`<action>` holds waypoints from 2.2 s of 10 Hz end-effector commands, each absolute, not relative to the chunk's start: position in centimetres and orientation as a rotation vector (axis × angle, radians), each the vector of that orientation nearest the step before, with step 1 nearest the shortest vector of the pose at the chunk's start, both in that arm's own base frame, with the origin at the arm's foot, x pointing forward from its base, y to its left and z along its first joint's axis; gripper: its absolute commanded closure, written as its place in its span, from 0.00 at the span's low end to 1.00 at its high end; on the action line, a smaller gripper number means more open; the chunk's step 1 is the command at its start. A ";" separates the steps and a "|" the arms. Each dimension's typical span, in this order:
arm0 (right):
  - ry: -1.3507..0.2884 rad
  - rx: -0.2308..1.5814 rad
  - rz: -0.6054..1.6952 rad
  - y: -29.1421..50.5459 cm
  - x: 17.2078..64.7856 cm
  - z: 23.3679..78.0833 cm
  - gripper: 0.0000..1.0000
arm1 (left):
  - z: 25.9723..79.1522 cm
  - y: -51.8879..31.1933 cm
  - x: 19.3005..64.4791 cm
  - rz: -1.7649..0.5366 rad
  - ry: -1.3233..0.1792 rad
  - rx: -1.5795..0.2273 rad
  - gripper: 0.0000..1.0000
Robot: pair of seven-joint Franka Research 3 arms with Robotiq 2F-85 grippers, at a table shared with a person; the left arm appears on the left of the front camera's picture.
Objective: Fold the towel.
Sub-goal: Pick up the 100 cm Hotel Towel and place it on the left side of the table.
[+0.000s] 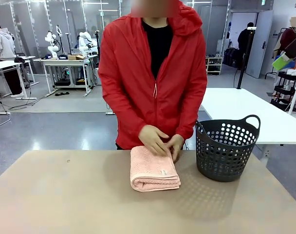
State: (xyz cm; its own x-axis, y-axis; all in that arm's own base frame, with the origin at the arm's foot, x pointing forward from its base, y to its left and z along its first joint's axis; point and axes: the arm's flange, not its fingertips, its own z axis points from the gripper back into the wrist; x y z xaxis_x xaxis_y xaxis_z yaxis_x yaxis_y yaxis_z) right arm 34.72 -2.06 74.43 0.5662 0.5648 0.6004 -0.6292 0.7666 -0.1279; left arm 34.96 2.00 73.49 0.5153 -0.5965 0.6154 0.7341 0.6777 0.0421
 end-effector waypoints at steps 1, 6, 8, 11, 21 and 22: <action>-0.665 0.104 0.710 -2.2 34.7 74.5 0.00 | 73.4 2.0 34.9 -0.812 -0.638 -0.240 0.00; -0.665 0.104 0.710 -2.2 34.7 74.5 0.00 | 73.4 2.0 34.9 -0.812 -0.638 -0.240 0.00; -0.665 0.104 0.710 -2.2 34.7 74.5 0.00 | 73.4 2.0 34.9 -0.812 -0.638 -0.240 0.00; -0.665 0.104 0.710 -2.2 34.7 74.5 0.00 | 73.4 2.0 34.9 -0.812 -0.638 -0.240 0.00; -0.665 0.104 0.710 -2.2 34.7 74.5 0.00 | 68.6 0.9 36.1 -0.712 -0.628 -0.370 0.00; -0.665 0.104 0.710 -2.2 34.7 74.5 0.00 | 66.0 0.0 36.2 -0.678 -0.611 -0.409 0.00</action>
State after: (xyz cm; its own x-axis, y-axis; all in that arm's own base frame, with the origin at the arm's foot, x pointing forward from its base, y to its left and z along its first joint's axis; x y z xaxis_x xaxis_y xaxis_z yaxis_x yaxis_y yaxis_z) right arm 34.71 -2.07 74.45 0.5659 0.5648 0.6006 -0.6292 0.7666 -0.1282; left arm 36.41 1.17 68.29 0.5911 -0.5205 0.6161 0.7137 0.6934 -0.0991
